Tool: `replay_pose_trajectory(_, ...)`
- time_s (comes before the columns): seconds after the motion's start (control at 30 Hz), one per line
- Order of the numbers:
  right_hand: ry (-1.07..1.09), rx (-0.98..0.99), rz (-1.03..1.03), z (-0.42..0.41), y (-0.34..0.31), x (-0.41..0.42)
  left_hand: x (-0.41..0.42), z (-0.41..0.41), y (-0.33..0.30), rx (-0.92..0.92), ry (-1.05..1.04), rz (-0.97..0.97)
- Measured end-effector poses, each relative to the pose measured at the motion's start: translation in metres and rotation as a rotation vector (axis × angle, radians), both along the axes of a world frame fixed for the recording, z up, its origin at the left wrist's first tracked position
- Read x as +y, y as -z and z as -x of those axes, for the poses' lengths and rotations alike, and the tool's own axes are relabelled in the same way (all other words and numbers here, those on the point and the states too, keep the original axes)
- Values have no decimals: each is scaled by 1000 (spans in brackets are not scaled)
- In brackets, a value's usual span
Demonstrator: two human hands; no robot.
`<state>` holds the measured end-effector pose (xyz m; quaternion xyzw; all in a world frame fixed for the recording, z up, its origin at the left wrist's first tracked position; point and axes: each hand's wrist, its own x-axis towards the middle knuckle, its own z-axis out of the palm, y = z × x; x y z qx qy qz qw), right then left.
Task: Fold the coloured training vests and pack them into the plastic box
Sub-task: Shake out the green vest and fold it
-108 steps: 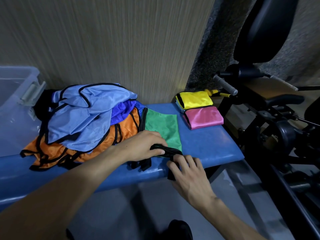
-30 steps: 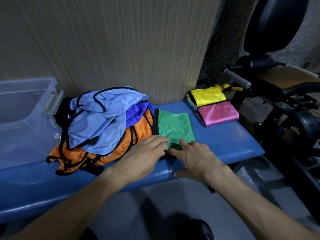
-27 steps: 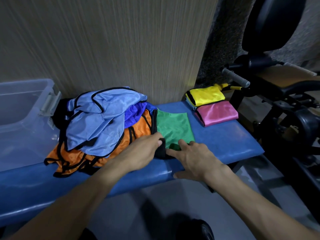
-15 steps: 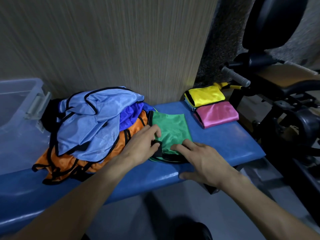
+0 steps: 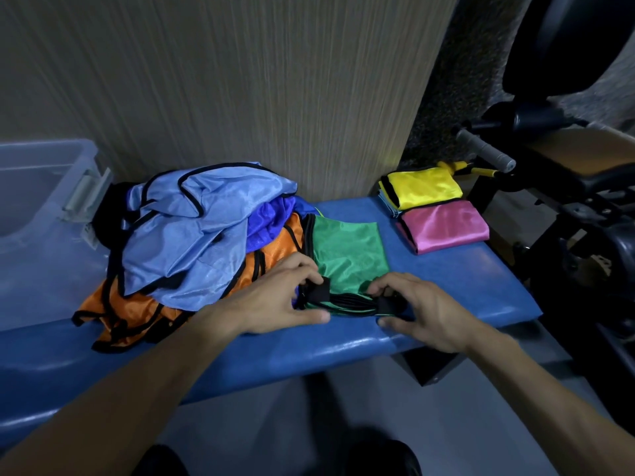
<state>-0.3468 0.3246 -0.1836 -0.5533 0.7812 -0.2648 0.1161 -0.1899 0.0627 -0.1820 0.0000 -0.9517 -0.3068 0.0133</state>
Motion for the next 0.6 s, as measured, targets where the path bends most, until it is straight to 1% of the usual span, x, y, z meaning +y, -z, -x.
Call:
replay_pose_trajectory(0.07, 22, 62, 14, -1, 2, -4, -4, -3, 2, -9, 41, 45)
replay_pose_trajectory(0.13, 75, 130, 48, -5, 5, -10, -3, -3, 7, 52, 33, 89)
replay_pose_trajectory(0.2, 144, 118, 71, -9, 3, -12, 0, -2, 11, 116, 7, 104)
replay_pose_trajectory(0.27, 201, -32, 83, -6, 0, -8, 4, -2, 13, 149, -36, 70)
replay_pose_trajectory(0.37, 222, -398, 130, -4, -11, 6, 14, -7, 14, 165, -101, -17)
replay_pose_trajectory(0.43, 218, -575, 125, -7, -19, 17, 24, -15, 15, 141, -125, -57)
replay_pose_trajectory(0.5, 216, -649, 79, -10, -23, 27, 36, -24, 16, 158, -136, -62)
replay_pose_trajectory(0.6, 233, -699, 8, -10, -29, 34, 51, -33, 13, 212, -148, -85)
